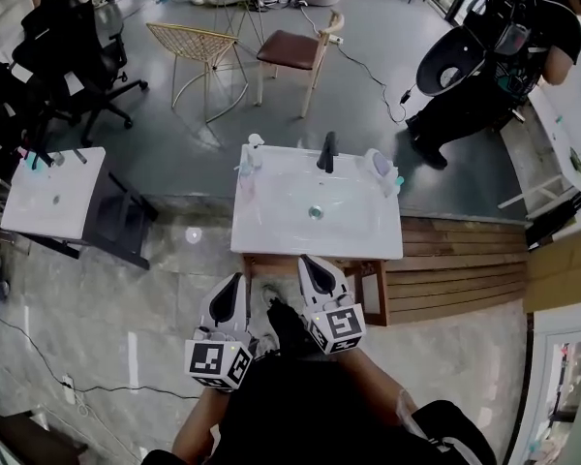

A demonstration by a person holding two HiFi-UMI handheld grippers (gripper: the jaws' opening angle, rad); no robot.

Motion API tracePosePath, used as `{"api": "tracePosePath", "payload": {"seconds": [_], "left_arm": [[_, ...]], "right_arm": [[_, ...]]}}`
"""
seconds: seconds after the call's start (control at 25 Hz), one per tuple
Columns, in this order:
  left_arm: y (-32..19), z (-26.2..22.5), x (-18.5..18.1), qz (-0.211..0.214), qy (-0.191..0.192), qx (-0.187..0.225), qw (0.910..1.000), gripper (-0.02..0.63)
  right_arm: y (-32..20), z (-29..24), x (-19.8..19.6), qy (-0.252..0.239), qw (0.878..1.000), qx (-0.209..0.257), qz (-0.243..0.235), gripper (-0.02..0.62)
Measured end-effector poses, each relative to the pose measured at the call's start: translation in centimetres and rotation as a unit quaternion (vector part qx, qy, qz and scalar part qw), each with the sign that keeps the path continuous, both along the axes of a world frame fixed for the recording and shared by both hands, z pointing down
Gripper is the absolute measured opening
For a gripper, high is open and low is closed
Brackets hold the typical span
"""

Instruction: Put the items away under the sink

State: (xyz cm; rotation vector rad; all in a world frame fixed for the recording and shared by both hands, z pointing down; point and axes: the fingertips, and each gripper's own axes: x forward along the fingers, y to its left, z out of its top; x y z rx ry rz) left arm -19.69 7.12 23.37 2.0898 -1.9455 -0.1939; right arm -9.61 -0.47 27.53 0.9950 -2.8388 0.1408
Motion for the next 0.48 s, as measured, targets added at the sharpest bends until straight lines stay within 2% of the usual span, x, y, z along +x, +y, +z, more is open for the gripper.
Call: {"api": "tracePosePath", "payload": {"seconds": [0.48], "left_arm": [[-8.2,-0.1,-4.8,-0.034,-0.003,-0.001,0.9994,0.006]], "right_arm": [[-9.0,0.6,-6.6,-0.001,0.999,0.007,-0.043,0.015]]}}
